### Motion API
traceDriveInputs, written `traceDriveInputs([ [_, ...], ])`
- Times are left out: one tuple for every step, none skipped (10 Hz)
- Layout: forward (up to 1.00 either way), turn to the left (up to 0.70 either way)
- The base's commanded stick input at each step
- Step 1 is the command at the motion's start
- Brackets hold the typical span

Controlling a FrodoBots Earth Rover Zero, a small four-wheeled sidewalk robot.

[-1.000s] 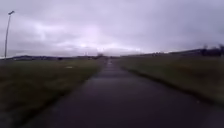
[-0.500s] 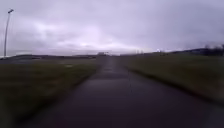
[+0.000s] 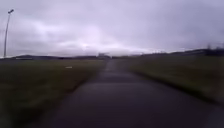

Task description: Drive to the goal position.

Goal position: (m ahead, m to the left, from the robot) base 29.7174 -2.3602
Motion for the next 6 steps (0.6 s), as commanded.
traceDriveInputs([
  [1.0,0.0],
  [1.0,0.0],
  [1.0,0.0],
  [1.0,0.0],
  [1.0,0.0],
  [1.0,0.0],
])
